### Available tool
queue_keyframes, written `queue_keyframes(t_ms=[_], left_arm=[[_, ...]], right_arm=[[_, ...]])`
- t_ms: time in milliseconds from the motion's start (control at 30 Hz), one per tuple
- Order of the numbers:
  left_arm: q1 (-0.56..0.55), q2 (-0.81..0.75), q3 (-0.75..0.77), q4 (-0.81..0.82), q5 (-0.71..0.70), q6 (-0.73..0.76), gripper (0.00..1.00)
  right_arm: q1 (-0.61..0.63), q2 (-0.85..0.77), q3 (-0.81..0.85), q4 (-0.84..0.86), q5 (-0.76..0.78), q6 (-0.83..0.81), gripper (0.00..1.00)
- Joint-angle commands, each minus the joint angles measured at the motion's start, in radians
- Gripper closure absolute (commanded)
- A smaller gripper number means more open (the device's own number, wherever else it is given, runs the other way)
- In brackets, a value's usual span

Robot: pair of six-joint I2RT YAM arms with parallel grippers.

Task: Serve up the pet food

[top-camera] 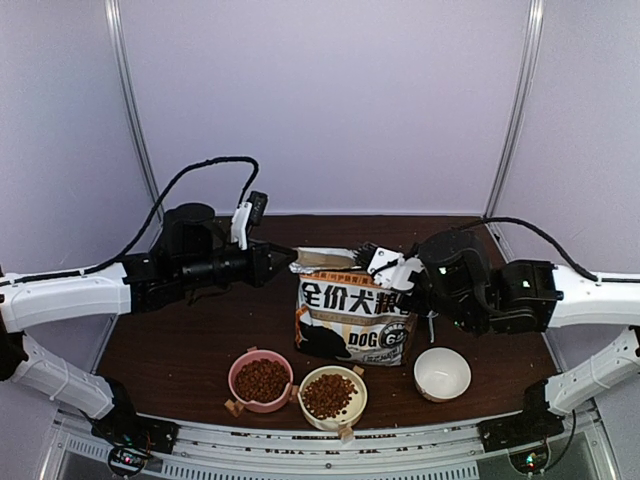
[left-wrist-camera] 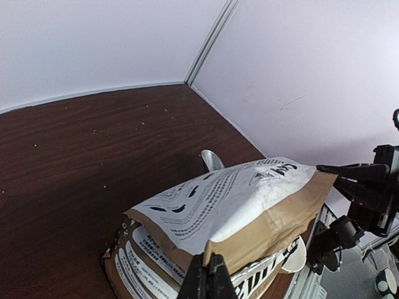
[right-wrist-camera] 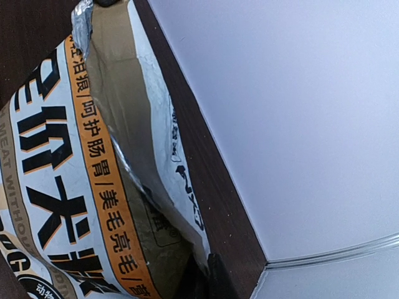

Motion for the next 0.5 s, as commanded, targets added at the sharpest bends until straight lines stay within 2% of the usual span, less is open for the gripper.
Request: queue_keyframes(t_ms=[0, 133, 233, 400, 433, 467], left_arm=[[0.028, -0.068, -0.039, 0.158, -0.167, -0.069, 1.00], [0.028, -0.049, -0.056, 0.197, -0.149, -0.093, 1.00], [0.028, -0.043, -0.059, 0.205, -0.127, -0.082, 1.00], [0.028, -0.060, -0.107, 0.257, -0.129, -0.041, 1.00], [0.028, -0.060, -0.113, 0.271, -0.105, -0.022, 1.00], [0.028, -0.056, -0.113, 0.281, -0.081, -0.008, 1.00]], right_arm=[[-0.012, -0.119, -0.092, 0.023, 0.245, 0.056, 1.00], [0.057, -0.162, -0.208, 0.104, 0.244, 0.055, 1.00], [0.103, -0.165, -0.259, 0.144, 0.177, 0.071, 1.00], [0.108, -0.141, -0.220, 0.041, 0.095, 0.166, 1.00], [0.108, -0.148, -0.203, 0.009, 0.064, 0.176, 0.98], [0.108, -0.154, -0.177, -0.025, 0.021, 0.188, 0.91]])
